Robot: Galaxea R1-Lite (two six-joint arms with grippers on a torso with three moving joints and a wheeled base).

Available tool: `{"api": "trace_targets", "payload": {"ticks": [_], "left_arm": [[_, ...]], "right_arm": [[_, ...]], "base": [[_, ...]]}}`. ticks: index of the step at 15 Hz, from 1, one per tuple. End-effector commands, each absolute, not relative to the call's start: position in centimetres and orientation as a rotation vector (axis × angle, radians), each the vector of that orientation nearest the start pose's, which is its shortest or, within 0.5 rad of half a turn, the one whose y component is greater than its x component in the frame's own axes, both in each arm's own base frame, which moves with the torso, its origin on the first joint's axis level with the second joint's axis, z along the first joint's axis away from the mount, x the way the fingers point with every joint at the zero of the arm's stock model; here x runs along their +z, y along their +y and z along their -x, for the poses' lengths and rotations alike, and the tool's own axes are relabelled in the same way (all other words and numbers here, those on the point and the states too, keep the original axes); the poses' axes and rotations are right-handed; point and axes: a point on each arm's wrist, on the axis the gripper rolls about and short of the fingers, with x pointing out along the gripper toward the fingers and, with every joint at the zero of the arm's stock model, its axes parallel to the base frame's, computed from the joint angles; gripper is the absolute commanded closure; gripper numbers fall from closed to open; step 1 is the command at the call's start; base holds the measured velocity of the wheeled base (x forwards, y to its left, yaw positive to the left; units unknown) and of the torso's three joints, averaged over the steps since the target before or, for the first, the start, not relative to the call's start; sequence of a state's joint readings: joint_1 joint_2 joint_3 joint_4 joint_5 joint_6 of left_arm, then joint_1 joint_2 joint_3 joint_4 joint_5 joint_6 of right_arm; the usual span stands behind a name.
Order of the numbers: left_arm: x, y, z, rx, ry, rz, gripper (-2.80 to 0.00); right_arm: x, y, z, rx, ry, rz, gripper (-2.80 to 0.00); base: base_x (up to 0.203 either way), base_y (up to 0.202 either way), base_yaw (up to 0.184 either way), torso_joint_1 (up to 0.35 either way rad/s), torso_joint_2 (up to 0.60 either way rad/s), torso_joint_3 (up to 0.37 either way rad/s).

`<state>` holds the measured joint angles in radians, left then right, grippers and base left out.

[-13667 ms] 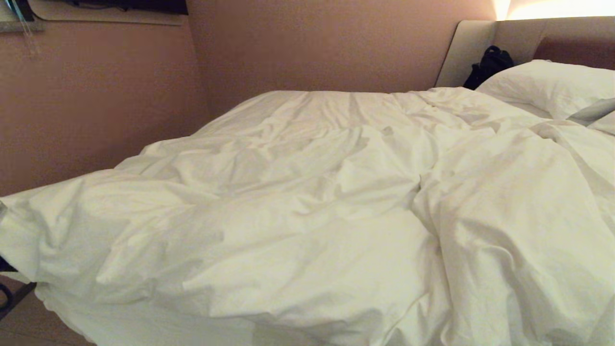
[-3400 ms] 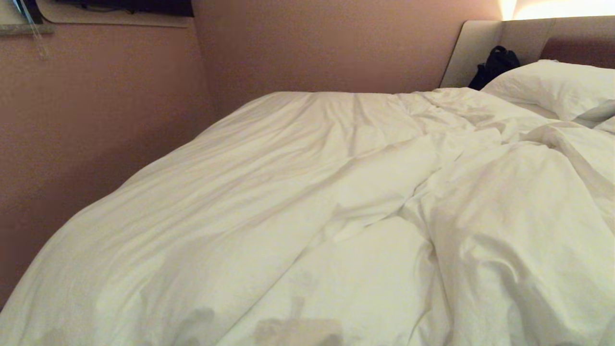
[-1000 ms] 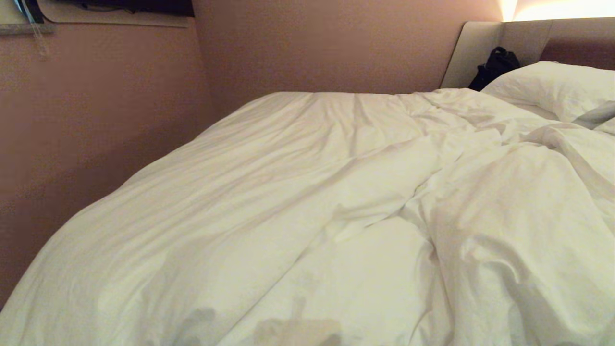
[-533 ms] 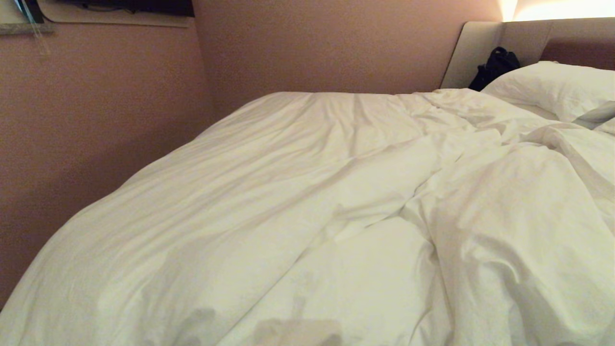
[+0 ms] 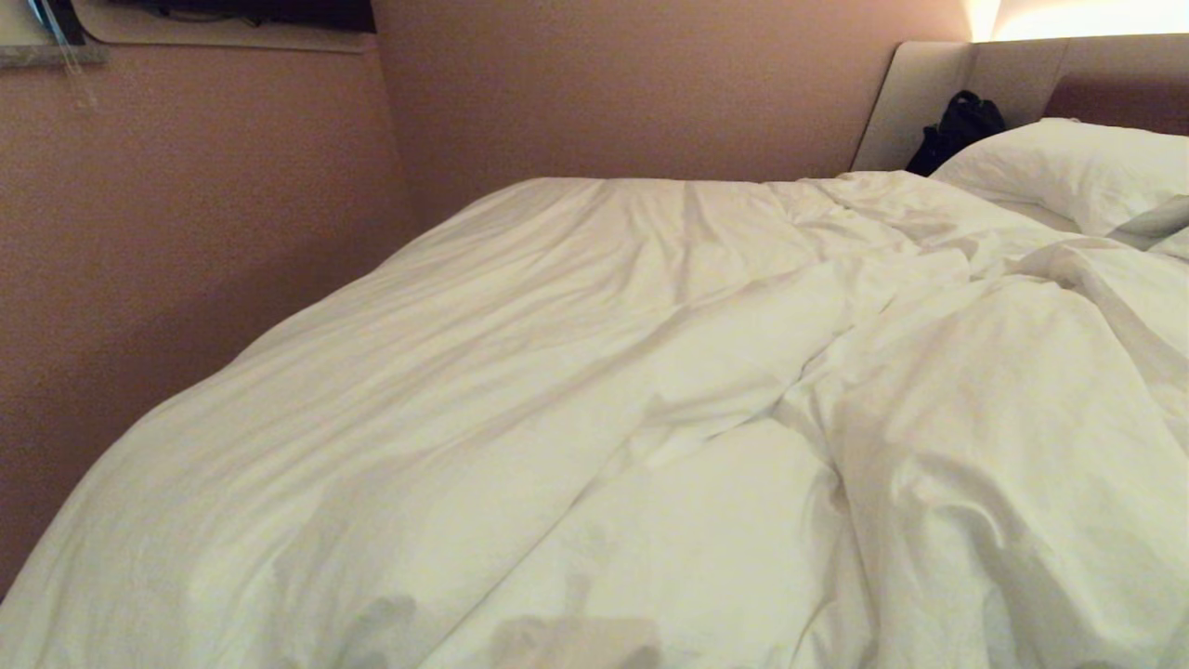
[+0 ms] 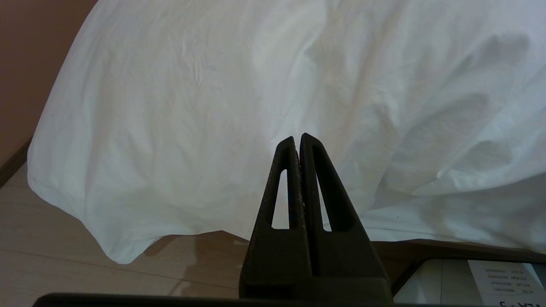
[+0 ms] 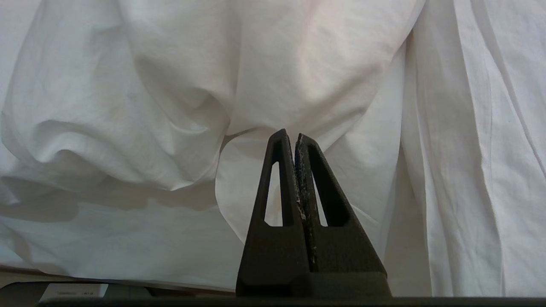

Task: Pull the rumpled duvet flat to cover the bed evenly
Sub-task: Hold the folded corner of the quilt

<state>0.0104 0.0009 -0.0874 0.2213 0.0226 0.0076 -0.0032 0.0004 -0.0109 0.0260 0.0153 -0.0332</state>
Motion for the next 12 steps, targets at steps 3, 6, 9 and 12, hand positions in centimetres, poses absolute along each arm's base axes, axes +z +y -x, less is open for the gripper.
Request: {"api": "trace_targets", "payload": {"ticks": [3,6,9,12], "left_arm": [[7.67,0.03,3.10,0.036,0.135,-0.009,0.00],[7.67,0.03,3.10,0.036,0.135,-0.007,0.00],[7.67,0.03,3.10,0.038,0.135,-0.006,0.00],[7.67,0.03,3.10,0.040,0.135,0.007,0.00]], "right_arm": [[7.58,0.04,2.36,0.013,0.015,0.034,0.00],[7.58,0.04,2.36,0.013,0.015,0.034,0.00],[7.58,0.04,2.36,0.013,0.015,0.034,0.00],[7.58,0.04,2.36,0.013,0.015,0.034,0.00]], "base": [[0.000,0.000,0.000,0.000,0.00,0.000],[0.000,0.000,0.000,0.000,0.00,0.000],[-0.172,0.000,0.002,0.007,0.00,0.003],[-0.192,0.000,0.000,0.003,0.00,0.003]]}}
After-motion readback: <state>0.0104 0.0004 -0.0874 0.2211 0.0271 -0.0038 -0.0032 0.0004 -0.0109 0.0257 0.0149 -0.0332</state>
